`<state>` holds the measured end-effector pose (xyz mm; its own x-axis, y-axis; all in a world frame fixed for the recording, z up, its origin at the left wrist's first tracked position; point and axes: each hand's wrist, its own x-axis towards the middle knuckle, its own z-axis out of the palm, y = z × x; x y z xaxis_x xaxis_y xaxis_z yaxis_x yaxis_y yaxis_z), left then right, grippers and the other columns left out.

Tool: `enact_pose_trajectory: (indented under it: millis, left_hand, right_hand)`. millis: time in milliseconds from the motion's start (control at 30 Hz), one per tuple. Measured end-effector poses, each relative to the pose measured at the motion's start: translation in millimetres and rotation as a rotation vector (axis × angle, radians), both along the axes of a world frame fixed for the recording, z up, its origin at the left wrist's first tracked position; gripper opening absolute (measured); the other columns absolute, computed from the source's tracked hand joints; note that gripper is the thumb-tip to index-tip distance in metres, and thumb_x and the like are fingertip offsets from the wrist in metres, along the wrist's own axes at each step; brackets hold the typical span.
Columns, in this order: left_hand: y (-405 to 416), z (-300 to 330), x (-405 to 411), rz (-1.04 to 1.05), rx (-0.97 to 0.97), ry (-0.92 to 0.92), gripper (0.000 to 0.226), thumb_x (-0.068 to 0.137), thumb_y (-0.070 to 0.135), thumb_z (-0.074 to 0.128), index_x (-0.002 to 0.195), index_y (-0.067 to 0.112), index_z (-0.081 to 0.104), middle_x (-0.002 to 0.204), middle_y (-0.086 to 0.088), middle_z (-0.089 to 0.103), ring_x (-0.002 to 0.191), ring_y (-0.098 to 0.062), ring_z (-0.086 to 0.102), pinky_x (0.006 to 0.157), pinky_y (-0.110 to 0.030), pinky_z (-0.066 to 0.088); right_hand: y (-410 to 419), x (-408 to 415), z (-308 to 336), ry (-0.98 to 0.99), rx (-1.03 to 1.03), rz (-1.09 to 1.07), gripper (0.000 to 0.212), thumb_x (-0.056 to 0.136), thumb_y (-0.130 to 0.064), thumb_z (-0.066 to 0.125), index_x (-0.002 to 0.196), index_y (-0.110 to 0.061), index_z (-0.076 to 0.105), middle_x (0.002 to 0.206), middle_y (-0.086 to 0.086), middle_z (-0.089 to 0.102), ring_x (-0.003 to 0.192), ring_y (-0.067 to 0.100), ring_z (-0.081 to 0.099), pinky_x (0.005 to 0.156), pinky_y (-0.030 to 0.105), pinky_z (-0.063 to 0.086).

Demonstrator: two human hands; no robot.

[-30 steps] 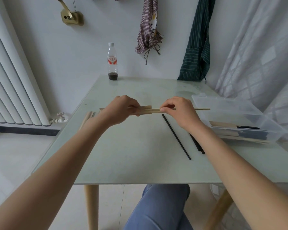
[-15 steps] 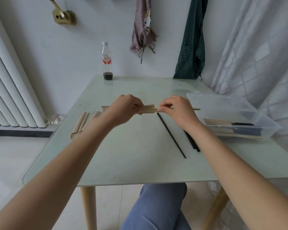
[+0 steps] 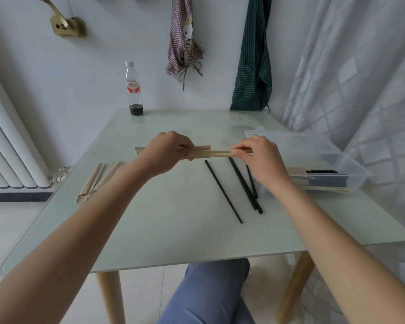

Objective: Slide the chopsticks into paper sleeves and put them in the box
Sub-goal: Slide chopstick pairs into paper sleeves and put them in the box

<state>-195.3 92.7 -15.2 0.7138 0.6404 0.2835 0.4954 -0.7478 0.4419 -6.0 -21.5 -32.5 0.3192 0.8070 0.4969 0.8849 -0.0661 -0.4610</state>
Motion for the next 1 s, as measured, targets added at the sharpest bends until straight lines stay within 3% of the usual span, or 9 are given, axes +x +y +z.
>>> enact_pose_trajectory:
  millis: [167,300,400,533,700,867,1000]
  left_hand:
    - [-16.2,3.9,32.0,-0.044,0.019,0.005,0.02,0.091,0.015,0.053,0.089,0.015,0.072,0.075,-0.001,0.064,0.078,-0.026,0.057,0.073,-0.039,0.047]
    - [-26.0,5.7,63.3,-0.08,0.02,0.015,0.02,0.092,0.02,0.052,0.089,0.017,0.072,0.079,-0.005,0.068,0.076,-0.027,0.059,0.073,-0.043,0.05]
    - [-36.0,6.2,91.6,-0.09,0.041,0.025,0.021,0.093,0.017,0.05,0.09,0.017,0.071,0.08,-0.004,0.068,0.071,-0.021,0.056,0.068,-0.037,0.047]
    - [-49.8,7.6,128.8,-0.094,0.024,0.022,0.021,0.093,0.014,0.048,0.088,0.018,0.069,0.066,0.005,0.056,0.06,-0.013,0.046,0.055,-0.028,0.036]
    - [-61.4,3.5,180.0,-0.13,0.006,0.064,0.02,0.092,0.011,0.049,0.092,0.013,0.069,0.081,-0.002,0.061,0.074,-0.023,0.054,0.065,-0.031,0.042]
    - [-73.9,0.2,233.9,-0.156,-0.039,0.122,0.019,0.093,0.016,0.051,0.103,0.01,0.066,0.098,-0.008,0.065,0.088,-0.027,0.06,0.08,-0.039,0.052]
    - [-81.2,-6.9,259.9,-0.204,-0.081,0.203,0.021,0.093,0.011,0.051,0.105,0.004,0.067,0.102,-0.012,0.066,0.09,-0.026,0.06,0.076,-0.029,0.047]
  right_hand:
    - [-13.7,19.5,0.2,0.006,0.005,-0.041,0.014,0.088,-0.022,0.063,0.093,-0.017,0.074,0.085,0.002,0.06,0.083,0.015,0.052,0.073,0.025,0.037]
    - [-22.7,35.1,5.3,0.01,0.009,-0.035,0.016,0.087,-0.021,0.064,0.097,-0.016,0.075,0.089,0.006,0.064,0.084,0.018,0.055,0.076,0.028,0.043]
    - [-32.3,51.9,8.1,0.008,0.025,-0.059,0.016,0.087,-0.019,0.065,0.098,-0.015,0.075,0.089,0.004,0.065,0.083,0.016,0.056,0.076,0.027,0.043]
    - [-48.0,83.0,8.3,0.016,0.011,-0.103,0.016,0.086,-0.019,0.066,0.098,-0.015,0.075,0.087,0.005,0.066,0.081,0.017,0.058,0.072,0.026,0.042]
    - [-64.0,115.6,10.2,-0.002,-0.075,-0.169,0.018,0.09,-0.015,0.06,0.102,-0.011,0.073,0.095,0.005,0.069,0.089,0.021,0.061,0.079,0.032,0.047]
    - [-68.1,150.0,3.4,0.02,-0.208,-0.251,0.028,0.094,-0.01,0.051,0.12,-0.014,0.06,0.104,0.005,0.069,0.096,0.022,0.062,0.086,0.036,0.05]
    - [-73.1,177.6,-4.0,0.019,-0.389,-0.283,0.027,0.093,-0.008,0.047,0.112,-0.016,0.065,0.105,0.006,0.068,0.092,0.022,0.061,0.085,0.034,0.05]
